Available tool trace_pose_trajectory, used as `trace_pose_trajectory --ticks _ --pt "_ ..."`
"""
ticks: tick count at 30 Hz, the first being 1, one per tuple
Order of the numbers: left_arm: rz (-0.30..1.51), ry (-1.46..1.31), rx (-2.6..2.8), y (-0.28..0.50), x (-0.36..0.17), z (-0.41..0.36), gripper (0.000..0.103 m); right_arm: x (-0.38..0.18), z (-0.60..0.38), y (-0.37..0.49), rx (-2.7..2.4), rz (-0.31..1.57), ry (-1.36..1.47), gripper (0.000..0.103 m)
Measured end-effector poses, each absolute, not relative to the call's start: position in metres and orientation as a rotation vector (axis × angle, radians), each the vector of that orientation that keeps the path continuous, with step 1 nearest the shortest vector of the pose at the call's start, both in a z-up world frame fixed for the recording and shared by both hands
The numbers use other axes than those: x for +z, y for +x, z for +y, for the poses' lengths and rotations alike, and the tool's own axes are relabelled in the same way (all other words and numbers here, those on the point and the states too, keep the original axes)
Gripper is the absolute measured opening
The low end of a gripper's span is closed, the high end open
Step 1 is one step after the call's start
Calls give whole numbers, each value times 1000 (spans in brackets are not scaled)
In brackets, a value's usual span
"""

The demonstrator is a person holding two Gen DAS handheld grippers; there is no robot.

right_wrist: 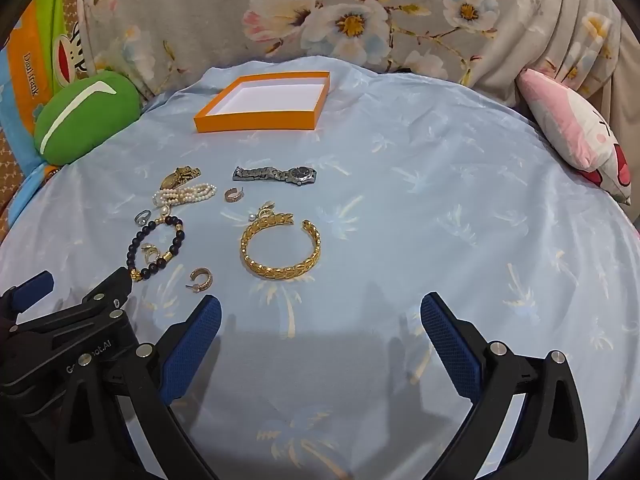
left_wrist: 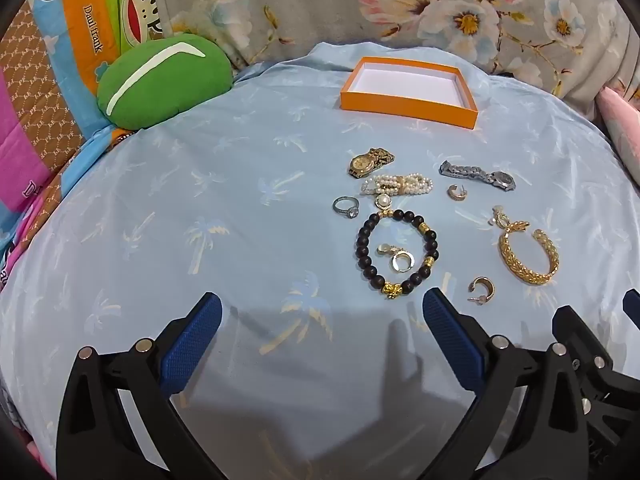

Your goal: Organize jewelry

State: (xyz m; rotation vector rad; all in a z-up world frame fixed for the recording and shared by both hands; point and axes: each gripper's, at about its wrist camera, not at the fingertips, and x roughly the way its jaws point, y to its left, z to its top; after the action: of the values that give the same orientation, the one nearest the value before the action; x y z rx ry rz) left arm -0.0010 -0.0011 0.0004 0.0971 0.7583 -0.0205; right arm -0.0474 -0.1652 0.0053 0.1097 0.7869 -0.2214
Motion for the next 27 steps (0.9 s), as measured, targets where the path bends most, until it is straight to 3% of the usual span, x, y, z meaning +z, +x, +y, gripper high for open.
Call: trace_pose_trajectory --ticks 27 --pt "774 114 -14 2 -4 -2 98 3 -166 -47 -221 787 113 98"
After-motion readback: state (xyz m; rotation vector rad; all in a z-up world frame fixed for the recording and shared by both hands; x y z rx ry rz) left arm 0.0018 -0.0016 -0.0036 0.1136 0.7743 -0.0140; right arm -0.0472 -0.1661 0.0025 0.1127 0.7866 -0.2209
